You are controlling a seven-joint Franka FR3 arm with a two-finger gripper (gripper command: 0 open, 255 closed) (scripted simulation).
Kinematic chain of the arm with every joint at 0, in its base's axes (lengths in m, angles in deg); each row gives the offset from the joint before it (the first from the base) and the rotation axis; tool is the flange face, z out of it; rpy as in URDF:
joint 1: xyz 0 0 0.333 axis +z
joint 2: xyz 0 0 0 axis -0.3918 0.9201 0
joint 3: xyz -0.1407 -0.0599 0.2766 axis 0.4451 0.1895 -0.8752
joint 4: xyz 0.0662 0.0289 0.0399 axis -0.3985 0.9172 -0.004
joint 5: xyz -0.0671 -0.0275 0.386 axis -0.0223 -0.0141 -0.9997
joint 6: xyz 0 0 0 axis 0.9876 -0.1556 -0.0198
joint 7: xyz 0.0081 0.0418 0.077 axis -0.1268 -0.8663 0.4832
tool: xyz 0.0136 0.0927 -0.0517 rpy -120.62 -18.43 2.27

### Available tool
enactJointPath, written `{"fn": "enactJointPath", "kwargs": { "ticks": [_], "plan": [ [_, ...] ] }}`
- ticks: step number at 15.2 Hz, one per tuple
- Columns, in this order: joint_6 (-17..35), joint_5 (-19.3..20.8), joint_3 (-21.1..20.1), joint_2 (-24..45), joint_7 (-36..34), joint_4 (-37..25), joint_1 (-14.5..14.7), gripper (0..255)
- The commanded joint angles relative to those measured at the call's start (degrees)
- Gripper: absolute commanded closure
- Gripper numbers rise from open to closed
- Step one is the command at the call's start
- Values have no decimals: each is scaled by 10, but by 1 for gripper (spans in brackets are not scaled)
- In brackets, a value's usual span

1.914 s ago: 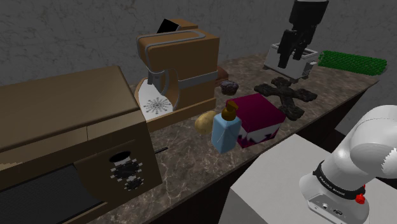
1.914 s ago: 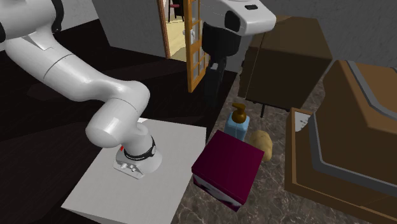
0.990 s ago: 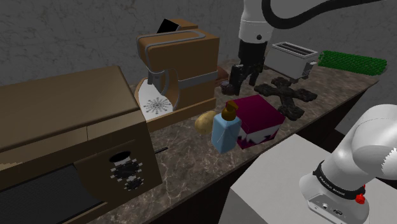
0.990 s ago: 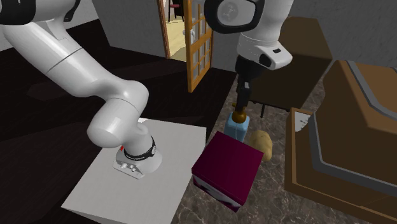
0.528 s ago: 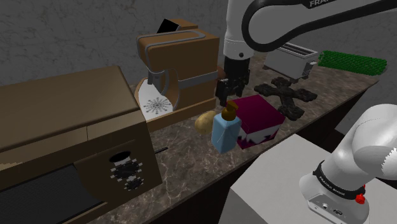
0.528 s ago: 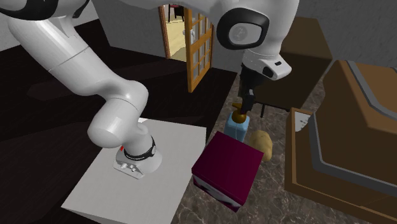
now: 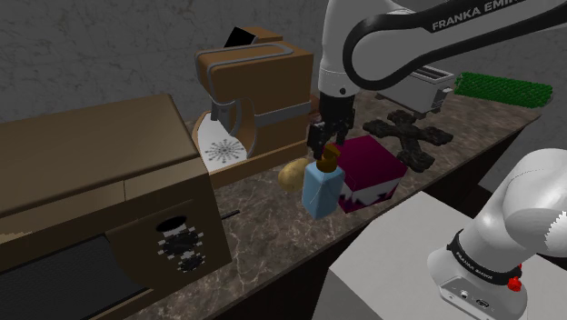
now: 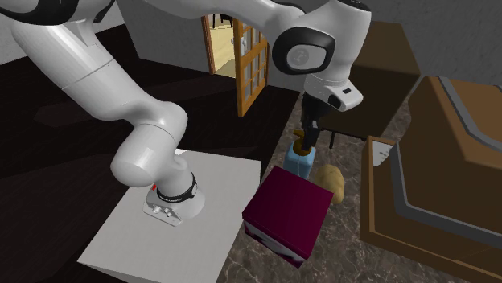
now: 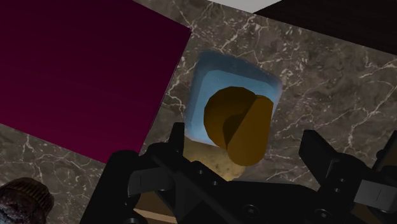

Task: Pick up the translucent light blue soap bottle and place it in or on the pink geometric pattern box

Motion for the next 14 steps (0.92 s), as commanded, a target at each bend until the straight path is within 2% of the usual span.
{"fn": "enactJointPath", "kwargs": {
  "ticks": [1, 3, 4, 14],
  "plan": [
    [1, 0, 0, 0, 0, 0, 0, 0],
    [0, 0, 0, 0, 0, 0, 0, 0],
    [0, 0, 0, 0, 0, 0, 0, 255],
    [-8, 0, 1, -3, 0, -5, 0, 255]
  ]
}}
